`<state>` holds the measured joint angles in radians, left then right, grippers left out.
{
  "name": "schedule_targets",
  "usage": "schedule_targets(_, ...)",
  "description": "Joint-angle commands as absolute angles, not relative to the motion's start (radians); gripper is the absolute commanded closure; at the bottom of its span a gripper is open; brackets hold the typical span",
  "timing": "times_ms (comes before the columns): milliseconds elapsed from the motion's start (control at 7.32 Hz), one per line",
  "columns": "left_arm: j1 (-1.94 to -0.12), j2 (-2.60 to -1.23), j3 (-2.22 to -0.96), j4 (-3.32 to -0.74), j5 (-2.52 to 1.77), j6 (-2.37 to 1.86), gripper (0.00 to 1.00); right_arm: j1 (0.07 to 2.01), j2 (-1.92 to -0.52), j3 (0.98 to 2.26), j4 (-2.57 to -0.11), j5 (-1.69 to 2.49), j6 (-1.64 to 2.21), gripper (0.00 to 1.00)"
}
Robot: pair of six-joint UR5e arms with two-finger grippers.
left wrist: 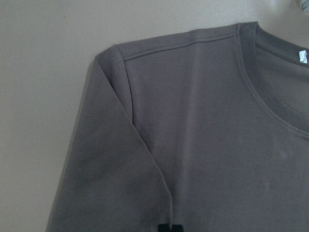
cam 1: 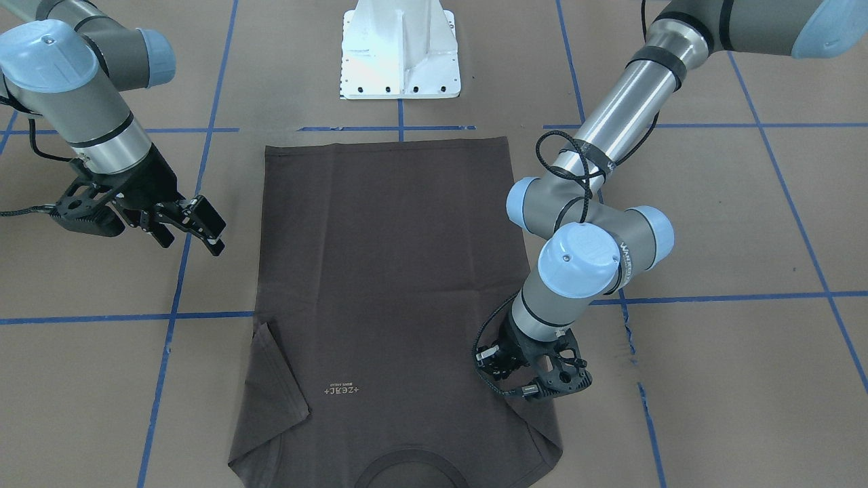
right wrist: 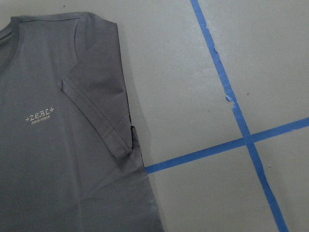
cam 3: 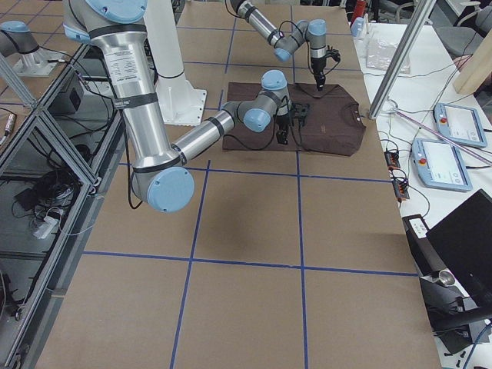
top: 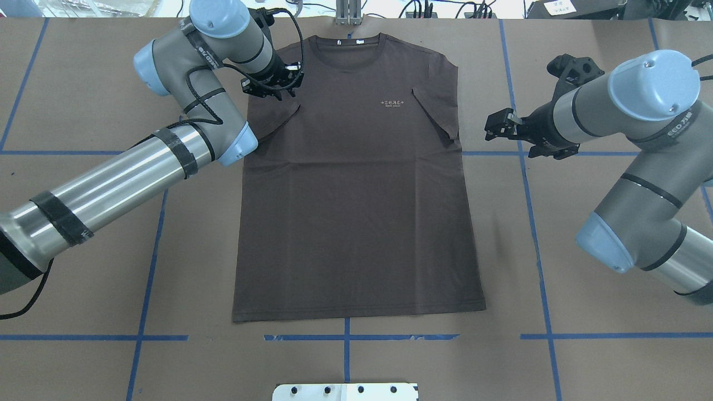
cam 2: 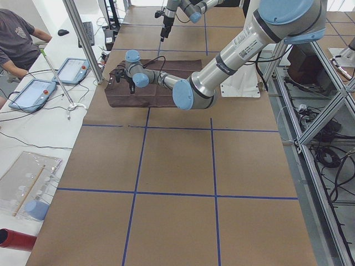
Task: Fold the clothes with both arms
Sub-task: 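Move both grippers down along the shirt sides toward the hem nearest the robot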
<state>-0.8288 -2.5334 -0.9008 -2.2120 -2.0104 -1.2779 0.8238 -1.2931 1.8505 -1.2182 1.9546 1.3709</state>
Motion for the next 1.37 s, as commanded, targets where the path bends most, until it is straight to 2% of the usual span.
schedule_targets(0, -0.804, -2.417, -1.15, -2.186, -2.019, -1.36, 0.24, 0.755, -1.302, 1.917, -1.218, 1.956, 1.396, 0.0)
schedule_targets(273, -0.703, -2.207, -1.526, -2.18, -2.017, -1.408, 0.27, 0.573, -1.406, 2.081, -1.221, 1.864, 1.586, 0.0)
schedule_targets(547, -0.655, -2.105, -1.729, -2.181, -2.016, -1.413, 0.29, 0.299, -1.442, 2.109, -1.224, 1.595, 1.824, 0.0)
schedule_targets(683, -0.649, -2.068, -1.758, -2.184, -2.007, -1.474, 0.0, 0.213, -1.5, 2.106, -1.23, 1.466, 1.839, 0.06)
schedule_targets(820, -0.649, -2.048, -1.807, -2.178, -2.025, -1.55, 0.0, 0.209, -1.552, 2.103, -1.23, 1.457, 1.844, 0.09)
schedule_targets(1230, -0.65, -2.022, -1.813, -2.183, -2.089, -1.575, 0.0, 0.206, -1.558, 2.068, -1.23, 1.457, 1.948, 0.19)
